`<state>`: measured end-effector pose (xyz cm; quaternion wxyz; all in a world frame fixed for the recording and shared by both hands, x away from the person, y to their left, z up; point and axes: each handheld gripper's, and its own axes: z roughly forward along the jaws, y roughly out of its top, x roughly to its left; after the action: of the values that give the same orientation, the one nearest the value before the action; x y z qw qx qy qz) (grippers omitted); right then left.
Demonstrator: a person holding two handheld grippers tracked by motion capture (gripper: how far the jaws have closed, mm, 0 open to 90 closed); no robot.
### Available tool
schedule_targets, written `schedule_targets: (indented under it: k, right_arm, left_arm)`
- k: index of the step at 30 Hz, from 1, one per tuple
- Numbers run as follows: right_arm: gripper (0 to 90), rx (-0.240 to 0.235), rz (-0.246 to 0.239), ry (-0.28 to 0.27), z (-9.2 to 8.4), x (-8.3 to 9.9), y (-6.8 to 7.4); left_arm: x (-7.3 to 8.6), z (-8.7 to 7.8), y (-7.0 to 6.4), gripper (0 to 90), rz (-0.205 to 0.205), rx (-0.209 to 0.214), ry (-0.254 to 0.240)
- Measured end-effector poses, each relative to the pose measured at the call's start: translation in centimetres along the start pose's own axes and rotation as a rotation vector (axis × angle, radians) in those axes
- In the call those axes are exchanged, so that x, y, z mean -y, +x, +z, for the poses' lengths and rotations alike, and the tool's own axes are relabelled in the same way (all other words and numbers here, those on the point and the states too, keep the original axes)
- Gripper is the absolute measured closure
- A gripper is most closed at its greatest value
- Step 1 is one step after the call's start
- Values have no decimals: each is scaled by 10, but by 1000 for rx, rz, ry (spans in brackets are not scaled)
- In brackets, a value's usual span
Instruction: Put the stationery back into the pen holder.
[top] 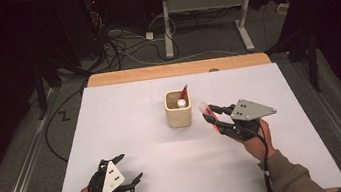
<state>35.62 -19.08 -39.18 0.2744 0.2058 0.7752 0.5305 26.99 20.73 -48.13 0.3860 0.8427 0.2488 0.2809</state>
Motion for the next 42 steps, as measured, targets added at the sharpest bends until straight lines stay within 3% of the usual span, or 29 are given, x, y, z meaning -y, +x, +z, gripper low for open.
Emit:
schedule_targets:
  k: [20,42]
  right_arm:
    - [662,62,55,-61,20,-21,-14]
    - [662,104,105,-121,61,-48,-22]
  left_arm:
    - [0,-1,0,185,-4,3,-8]
    - [1,-3,2,185,-11,11,-20]
